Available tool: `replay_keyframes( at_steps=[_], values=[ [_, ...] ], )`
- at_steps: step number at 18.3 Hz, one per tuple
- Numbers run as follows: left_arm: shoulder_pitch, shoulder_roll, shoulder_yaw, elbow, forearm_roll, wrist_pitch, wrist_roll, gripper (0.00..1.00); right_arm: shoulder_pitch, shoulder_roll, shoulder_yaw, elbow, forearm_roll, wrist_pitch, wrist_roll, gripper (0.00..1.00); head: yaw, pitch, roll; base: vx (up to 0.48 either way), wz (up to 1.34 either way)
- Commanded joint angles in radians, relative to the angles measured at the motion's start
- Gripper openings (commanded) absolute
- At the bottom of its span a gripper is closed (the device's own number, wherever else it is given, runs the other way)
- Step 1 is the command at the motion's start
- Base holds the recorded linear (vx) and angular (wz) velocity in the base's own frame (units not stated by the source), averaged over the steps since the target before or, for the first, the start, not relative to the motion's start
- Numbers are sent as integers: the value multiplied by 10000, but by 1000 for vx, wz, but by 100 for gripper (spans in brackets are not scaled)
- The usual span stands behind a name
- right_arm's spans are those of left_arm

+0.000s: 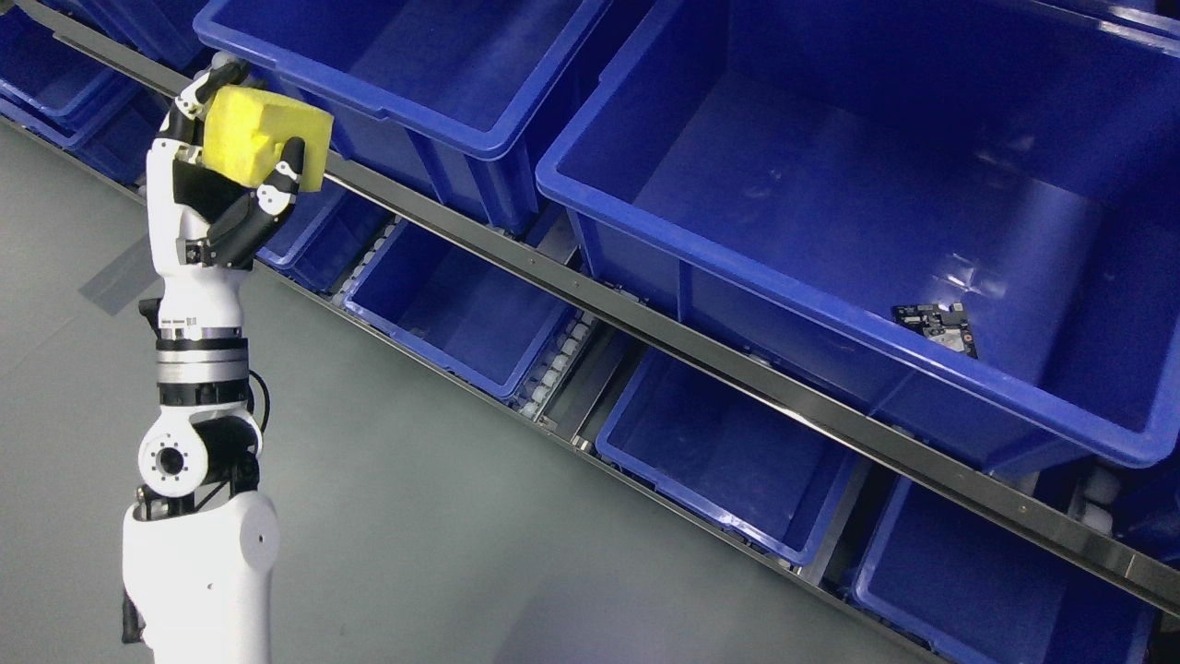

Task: Move yellow foam block to right shelf middle

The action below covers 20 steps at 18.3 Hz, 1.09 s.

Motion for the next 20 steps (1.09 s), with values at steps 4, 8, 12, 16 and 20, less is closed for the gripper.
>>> replay_keyframes(
  at_steps=[4, 8, 12, 16, 20],
  values=[
    [-4535, 175, -859, 1239, -901, 4363, 384, 50, 15, -175, 3, -175, 31, 1, 7, 100, 0, 0, 0, 81, -60],
    [-6685, 175, -1456, 4351, -1135, 4998, 675, 50, 15, -175, 3, -175, 31, 1, 7, 100, 0, 0, 0, 8, 2],
    [-7532, 175, -2115, 6303, -1181, 5182, 1549, 50, 15, -175, 3, -175, 31, 1, 7, 100, 0, 2, 0, 6, -16],
    [-7563, 175, -2255, 6995, -1151, 5182, 1750, 51, 15, -175, 3, -175, 31, 1, 7, 100, 0, 2, 0, 20, -16],
    [-7563, 175, -2621, 7380, -1089, 5213, 1643, 73, 15, -175, 3, -175, 31, 1, 7, 100, 0, 2, 0, 43, 0]
  ],
)
